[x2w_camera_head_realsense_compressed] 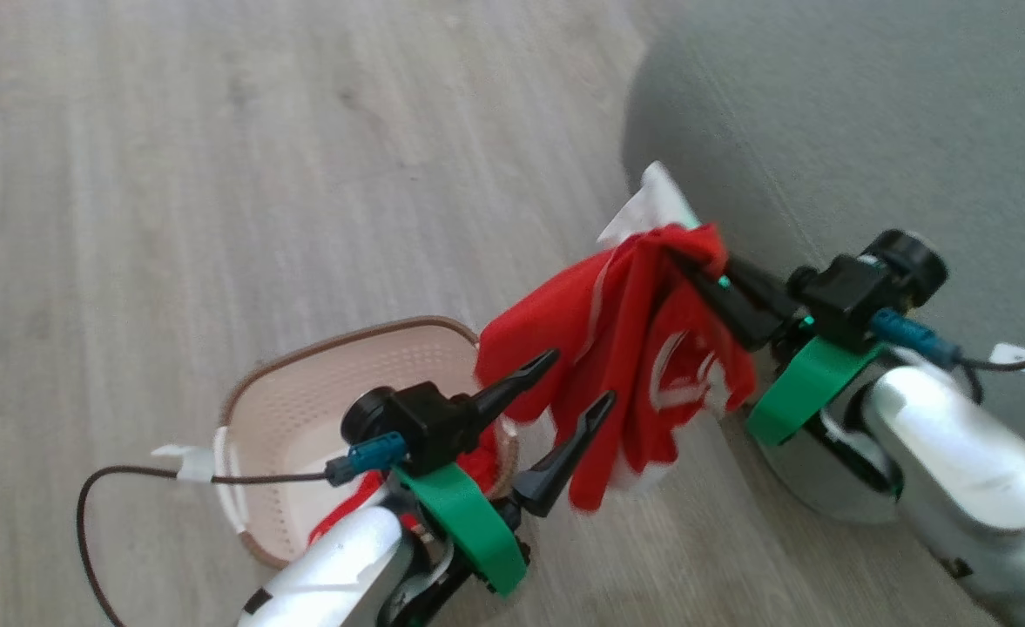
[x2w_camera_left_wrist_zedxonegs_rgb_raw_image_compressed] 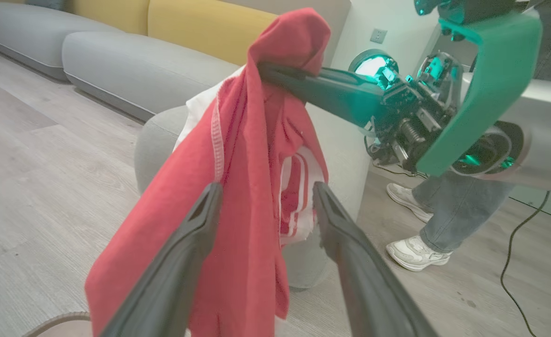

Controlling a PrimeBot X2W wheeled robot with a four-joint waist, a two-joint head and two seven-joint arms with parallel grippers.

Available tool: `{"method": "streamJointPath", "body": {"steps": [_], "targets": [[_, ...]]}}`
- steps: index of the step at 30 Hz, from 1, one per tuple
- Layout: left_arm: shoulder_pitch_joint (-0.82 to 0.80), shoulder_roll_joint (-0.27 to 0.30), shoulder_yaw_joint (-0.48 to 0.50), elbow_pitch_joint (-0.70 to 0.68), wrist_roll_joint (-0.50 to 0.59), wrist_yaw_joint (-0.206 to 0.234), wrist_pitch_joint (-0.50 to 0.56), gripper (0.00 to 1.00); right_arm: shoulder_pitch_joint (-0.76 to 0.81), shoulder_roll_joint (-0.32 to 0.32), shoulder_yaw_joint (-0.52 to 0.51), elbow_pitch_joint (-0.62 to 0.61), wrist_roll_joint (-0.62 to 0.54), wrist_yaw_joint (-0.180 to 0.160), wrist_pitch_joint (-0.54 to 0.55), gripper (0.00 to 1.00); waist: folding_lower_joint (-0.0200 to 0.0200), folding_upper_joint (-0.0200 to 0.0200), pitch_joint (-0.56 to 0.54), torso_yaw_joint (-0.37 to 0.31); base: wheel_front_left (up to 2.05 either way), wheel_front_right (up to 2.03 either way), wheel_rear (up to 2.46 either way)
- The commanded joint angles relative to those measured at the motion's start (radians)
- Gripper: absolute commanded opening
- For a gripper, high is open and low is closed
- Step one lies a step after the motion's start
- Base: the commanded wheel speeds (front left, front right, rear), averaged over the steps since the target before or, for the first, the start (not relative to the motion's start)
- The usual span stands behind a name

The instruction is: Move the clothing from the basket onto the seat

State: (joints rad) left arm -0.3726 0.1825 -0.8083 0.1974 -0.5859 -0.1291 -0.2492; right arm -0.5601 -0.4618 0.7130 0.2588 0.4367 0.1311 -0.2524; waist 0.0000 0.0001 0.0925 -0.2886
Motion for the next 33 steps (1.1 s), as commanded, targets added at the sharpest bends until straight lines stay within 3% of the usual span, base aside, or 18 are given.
{"method": "streamJointPath", "body": {"steps": [1,11,19,24,29,33], "targets": [[-0.060,-0.004,0.029,-0.038,0.006,-0.001,-0.012,1.00,-0.001,-0.009,-0.032,-0.030,-0.013,0.000,-0.009,0.00,0.0000,-0.0001,0.035,-0.061,0.00,0.00,0.00],[-0.093,-0.013,-0.021,-0.042,-0.005,-0.001,-0.013,1.00,0.009,0.010,-0.102,-0.021,-0.043,0.000,-0.009,0.00,0.0000,-0.0001,0.076,-0.155,0.00,0.00,0.00],[-0.162,0.002,-0.037,-0.038,0.018,-0.001,-0.013,1.00,-0.050,0.041,-0.257,0.007,-0.024,0.000,-0.009,0.00,0.0000,-0.0001,0.214,-0.136,0.00,0.00,0.00],[-0.206,0.030,-0.033,-0.037,0.034,-0.001,-0.007,1.00,-0.159,0.049,-0.406,0.070,0.013,0.000,-0.009,0.00,0.0000,-0.0001,0.325,-0.099,0.00,0.00,0.00],[-0.235,0.063,0.005,-0.043,0.035,0.011,-0.006,1.00,-0.368,0.046,-0.622,0.258,0.041,0.000,-0.009,0.00,0.0000,-0.0001,0.461,-0.041,0.00,0.00,0.00],[-0.246,0.078,0.026,-0.056,0.045,0.024,-0.008,1.00,-0.543,-0.061,-0.806,0.370,0.002,0.000,-0.009,0.00,0.0000,-0.0001,0.567,0.030,0.00,0.00,0.00]]}}
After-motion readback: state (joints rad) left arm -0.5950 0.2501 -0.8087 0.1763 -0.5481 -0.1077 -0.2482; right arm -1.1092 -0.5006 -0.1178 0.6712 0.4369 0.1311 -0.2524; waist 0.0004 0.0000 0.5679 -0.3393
